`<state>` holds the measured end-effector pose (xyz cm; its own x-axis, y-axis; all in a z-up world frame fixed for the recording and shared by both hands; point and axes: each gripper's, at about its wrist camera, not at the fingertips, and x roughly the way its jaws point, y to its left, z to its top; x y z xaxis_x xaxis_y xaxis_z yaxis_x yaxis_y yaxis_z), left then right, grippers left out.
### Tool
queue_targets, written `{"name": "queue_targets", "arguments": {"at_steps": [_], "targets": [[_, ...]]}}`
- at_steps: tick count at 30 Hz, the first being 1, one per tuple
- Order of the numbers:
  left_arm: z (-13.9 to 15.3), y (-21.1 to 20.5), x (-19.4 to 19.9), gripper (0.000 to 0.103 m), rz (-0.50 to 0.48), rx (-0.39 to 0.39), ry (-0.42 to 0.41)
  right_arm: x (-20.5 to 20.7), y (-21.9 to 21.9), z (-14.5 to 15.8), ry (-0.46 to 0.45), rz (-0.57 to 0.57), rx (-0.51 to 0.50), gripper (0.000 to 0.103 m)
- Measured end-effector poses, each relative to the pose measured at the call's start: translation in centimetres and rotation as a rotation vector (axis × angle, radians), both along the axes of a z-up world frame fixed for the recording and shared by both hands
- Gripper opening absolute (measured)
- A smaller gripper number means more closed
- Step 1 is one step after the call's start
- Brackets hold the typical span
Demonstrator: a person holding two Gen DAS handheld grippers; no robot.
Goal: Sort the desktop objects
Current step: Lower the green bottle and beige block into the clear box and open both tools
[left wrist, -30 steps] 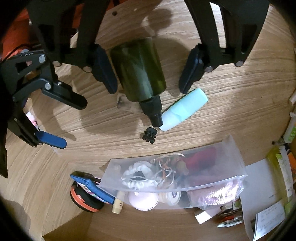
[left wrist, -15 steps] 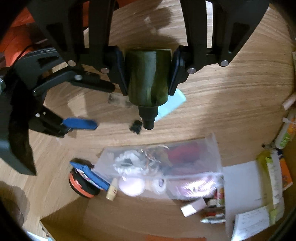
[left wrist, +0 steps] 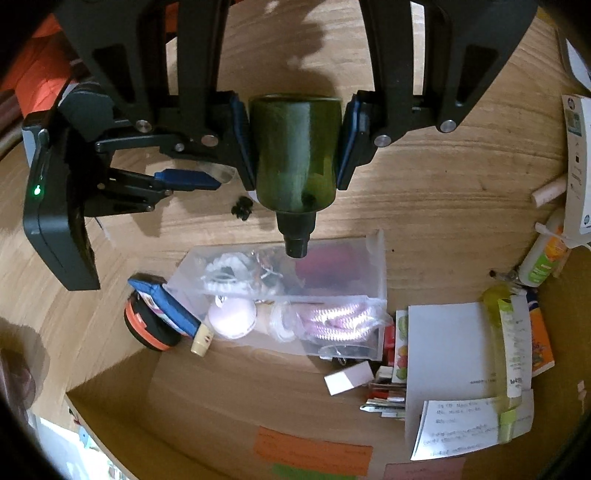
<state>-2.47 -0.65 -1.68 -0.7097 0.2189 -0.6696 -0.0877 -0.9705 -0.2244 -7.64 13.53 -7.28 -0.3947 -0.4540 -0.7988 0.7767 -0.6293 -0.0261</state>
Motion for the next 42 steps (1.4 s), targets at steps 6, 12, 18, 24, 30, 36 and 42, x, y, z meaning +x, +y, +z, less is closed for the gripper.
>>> {"name": "queue_targets", "arguments": {"at_steps": [6,12,18,24,30,36,42], "targets": [[1.2,-0.1,-0.5,0.041,-0.001,0.027,0.036,-0.8,1.8,2.3,0.006,-0.064,-0.095,0.022],[2.5,0.9,-0.9,0.041,-0.022,0.009,0.082,-1.4,3.6,4.9,0.084,-0.115,-0.137,0.022],[4.0,1.7,-2.7,0.041,-0.036,-0.003,0.118,-3.1,6.2,7.7,0.161,-0.192,-0.172,0.022],[6.1,2.2,-6.2,0.041,-0.046,-0.039,0.143,-5.7,7.7,9.2,0.188,-0.253,-0.202,0.022],[7.6,2.9,-9.6,0.041,-0.044,-0.061,0.167,-8.3,7.5,9.6,0.19,-0.295,-0.223,0.022],[6.5,3.6,-12.4,0.041,-0.05,-0.047,0.131,-10.4,6.8,8.6,0.165,-0.319,-0.225,0.022],[3.9,4.1,-14.6,0.041,-0.05,-0.045,0.065,-11.7,6.8,6.8,0.134,-0.343,-0.215,0.022]]}}
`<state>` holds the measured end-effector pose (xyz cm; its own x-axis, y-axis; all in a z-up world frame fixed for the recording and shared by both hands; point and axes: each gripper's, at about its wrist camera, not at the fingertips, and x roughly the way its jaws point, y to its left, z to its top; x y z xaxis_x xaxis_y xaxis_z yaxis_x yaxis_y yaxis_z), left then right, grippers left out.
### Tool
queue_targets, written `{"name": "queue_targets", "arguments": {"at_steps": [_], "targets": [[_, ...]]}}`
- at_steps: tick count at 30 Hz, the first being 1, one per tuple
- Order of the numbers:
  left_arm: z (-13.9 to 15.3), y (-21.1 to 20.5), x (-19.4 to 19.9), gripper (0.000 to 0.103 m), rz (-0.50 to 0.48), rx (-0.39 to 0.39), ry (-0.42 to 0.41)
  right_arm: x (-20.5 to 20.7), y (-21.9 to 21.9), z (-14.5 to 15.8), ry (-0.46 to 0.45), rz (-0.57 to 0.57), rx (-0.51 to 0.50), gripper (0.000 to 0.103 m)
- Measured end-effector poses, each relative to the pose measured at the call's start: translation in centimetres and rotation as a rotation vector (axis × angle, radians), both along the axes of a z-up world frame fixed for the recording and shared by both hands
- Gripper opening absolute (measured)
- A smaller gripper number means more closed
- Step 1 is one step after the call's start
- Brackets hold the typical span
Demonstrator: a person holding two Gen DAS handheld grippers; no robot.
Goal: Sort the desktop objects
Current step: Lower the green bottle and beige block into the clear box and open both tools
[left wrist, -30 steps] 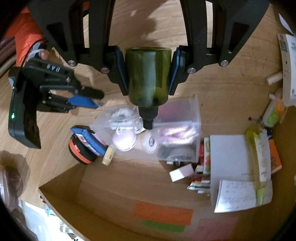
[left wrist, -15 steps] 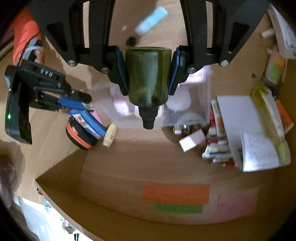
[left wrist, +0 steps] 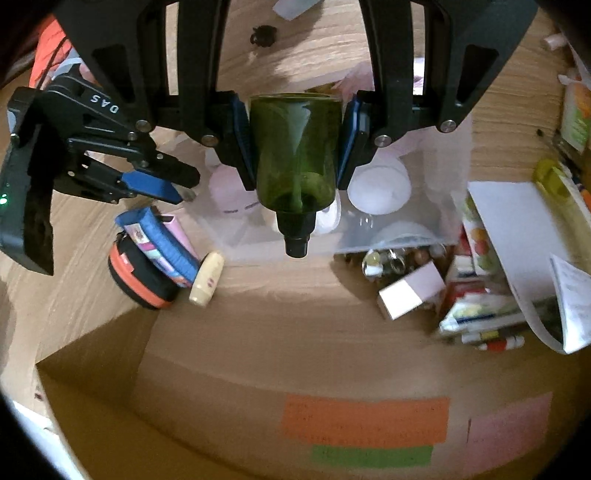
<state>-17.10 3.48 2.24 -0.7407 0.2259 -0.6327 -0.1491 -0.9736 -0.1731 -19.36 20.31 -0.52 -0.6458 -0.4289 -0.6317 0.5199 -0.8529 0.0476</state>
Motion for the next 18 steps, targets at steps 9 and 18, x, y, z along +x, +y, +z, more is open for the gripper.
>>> {"name": "queue_targets", "arguments": {"at_steps": [9,18], "targets": [[-1.5,0.9,-0.3,0.041,-0.014,-0.042,-0.003,-1.2,0.9,-1.3,-0.066,-0.024,-0.037,0.022],[-1.5,1.2,-0.1,0.041,-0.003,-0.068,0.007,-0.9,0.4,-1.3,-0.045,-0.023,-0.016,0.03]]}}
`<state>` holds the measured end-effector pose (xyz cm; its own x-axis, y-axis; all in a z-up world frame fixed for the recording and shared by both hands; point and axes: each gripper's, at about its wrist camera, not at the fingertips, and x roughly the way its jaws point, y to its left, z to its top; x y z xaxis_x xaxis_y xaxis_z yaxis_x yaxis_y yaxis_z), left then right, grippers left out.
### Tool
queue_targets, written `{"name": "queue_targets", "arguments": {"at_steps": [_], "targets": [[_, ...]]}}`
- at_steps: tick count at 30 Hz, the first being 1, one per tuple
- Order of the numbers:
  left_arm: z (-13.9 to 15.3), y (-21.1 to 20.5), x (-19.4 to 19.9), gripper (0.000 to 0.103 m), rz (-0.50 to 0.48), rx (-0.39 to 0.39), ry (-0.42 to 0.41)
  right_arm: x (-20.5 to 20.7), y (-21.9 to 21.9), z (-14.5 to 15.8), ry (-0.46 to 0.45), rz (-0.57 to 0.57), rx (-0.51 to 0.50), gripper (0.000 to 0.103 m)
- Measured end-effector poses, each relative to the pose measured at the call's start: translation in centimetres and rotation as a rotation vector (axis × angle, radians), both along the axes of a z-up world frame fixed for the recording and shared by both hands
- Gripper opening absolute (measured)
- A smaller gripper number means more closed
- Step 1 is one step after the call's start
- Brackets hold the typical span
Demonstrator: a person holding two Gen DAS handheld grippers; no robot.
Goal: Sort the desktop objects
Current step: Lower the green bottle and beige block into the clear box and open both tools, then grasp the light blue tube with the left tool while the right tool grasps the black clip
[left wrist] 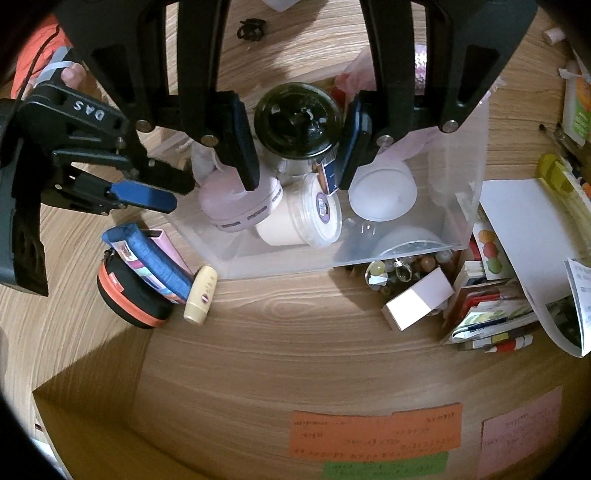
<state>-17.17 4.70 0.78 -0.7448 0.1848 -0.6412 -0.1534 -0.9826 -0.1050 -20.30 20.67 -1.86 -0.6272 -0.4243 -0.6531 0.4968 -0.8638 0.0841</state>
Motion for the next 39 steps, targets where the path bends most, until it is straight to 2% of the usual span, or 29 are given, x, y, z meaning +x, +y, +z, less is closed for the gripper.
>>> {"name": "queue_targets", "arguments": {"at_steps": [1,3,4,6,9,13,15,18,25,31,34,35,39], "targets": [[0.0,0.1,0.1,0.041,0.003,-0.008,0.004,0.0,0.0,0.0,-0.002,0.005,-0.006,0.033],[0.2,0.4,0.2,0.045,0.002,-0.024,0.013,0.3,0.1,0.3,-0.005,0.029,-0.041,0.049],[0.3,0.5,0.3,0.046,0.005,-0.031,0.019,0.5,0.1,0.4,0.005,0.033,-0.047,0.052],[0.5,0.6,0.5,0.057,0.014,-0.039,0.03,1.0,0.1,0.8,0.042,0.031,-0.046,0.06],[1.0,0.7,1.0,0.075,0.052,-0.068,0.055,1.5,0.3,1.2,0.085,0.014,-0.051,0.064],[1.8,0.6,1.7,0.077,0.078,-0.093,0.069,1.9,0.3,1.4,0.105,0.011,-0.055,0.071],[2.0,0.4,2.1,0.085,0.097,-0.103,0.074,2.0,0.4,1.5,0.11,0.011,-0.061,0.077],[2.4,-0.1,2.6,0.099,0.144,-0.125,0.082,2.1,0.5,1.7,0.115,0.017,-0.073,0.078],[2.5,-1.6,4.0,0.099,0.184,-0.138,0.058,2.2,0.5,1.8,0.074,0.047,-0.112,0.079],[2.1,-3.3,6.0,0.1,0.198,-0.13,0.039,3.6,-0.5,2.1,0.098,0.069,-0.061,0.079],[1.5,-4.0,6.7,0.1,0.164,-0.093,-0.001,4.7,-0.9,2.2,0.096,0.088,-0.041,0.08],[1.2,-4.2,7.0,0.1,0.151,-0.083,-0.015,5.0,-1.1,2.2,0.088,0.102,-0.035,0.084],[-0.1,-4.3,8.1,0.1,0.136,-0.097,-0.048,6.8,-1.8,1.7,0.098,0.14,0.003,0.085]]}}
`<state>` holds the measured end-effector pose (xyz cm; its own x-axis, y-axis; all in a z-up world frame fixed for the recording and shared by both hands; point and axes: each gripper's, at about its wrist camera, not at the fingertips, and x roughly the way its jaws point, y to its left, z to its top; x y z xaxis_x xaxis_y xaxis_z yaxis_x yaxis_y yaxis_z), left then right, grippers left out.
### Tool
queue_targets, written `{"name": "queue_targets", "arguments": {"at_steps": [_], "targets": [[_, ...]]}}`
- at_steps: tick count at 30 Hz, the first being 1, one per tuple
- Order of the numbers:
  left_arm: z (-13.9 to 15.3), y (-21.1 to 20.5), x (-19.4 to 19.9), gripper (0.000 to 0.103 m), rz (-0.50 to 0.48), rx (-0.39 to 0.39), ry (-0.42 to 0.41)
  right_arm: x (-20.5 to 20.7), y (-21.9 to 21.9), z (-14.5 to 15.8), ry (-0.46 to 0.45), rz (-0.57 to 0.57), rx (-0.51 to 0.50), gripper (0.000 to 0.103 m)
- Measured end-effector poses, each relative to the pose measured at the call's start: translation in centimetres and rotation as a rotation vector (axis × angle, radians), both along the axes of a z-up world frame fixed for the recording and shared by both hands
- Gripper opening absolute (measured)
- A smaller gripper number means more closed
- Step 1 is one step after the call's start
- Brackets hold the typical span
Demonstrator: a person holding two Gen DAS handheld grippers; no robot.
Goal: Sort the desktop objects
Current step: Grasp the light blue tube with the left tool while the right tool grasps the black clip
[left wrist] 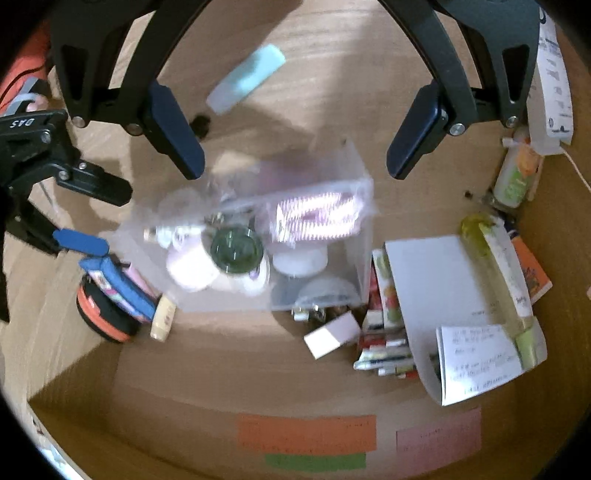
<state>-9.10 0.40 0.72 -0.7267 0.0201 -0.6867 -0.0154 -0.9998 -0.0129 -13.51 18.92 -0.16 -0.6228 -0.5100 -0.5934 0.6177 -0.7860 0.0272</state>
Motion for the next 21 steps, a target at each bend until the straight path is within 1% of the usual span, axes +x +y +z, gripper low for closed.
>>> {"name": "queue_targets", "arguments": {"at_steps": [3,7,9,10,13,15,19,21], "targets": [[-1.0,0.0,0.7,0.1,-0.029,0.003,-0.033,1.4,-0.6,-0.6,0.017,0.028,0.042,0.085],[-3.2,0.1,1.5,0.1,-0.098,0.05,-0.112,2.7,-1.5,-1.8,0.034,0.057,0.117,0.085],[-4.4,0.3,1.7,0.1,-0.125,0.05,-0.149,3.1,-1.7,-2.5,0.024,0.062,0.146,0.085],[-5.0,0.6,1.8,0.1,-0.136,0.034,-0.17,3.1,-1.7,-2.8,0.01,0.068,0.149,0.085],[-6.1,1.1,1.9,0.1,-0.154,0.005,-0.193,3.2,-1.7,-3.6,-0.018,0.075,0.165,0.085],[-6.5,1.3,1.9,0.1,-0.171,0.003,-0.205,3.2,-1.8,-4.0,-0.026,0.071,0.182,0.085],[-6.8,1.8,1.7,0.1,-0.19,-0.024,-0.204,3.0,-1.8,-4.6,-0.043,0.074,0.202,0.085],[-6.8,2.2,1.7,0.1,-0.217,-0.033,-0.192,2.7,-2.0,-4.9,-0.054,0.074,0.211,0.085]]}}
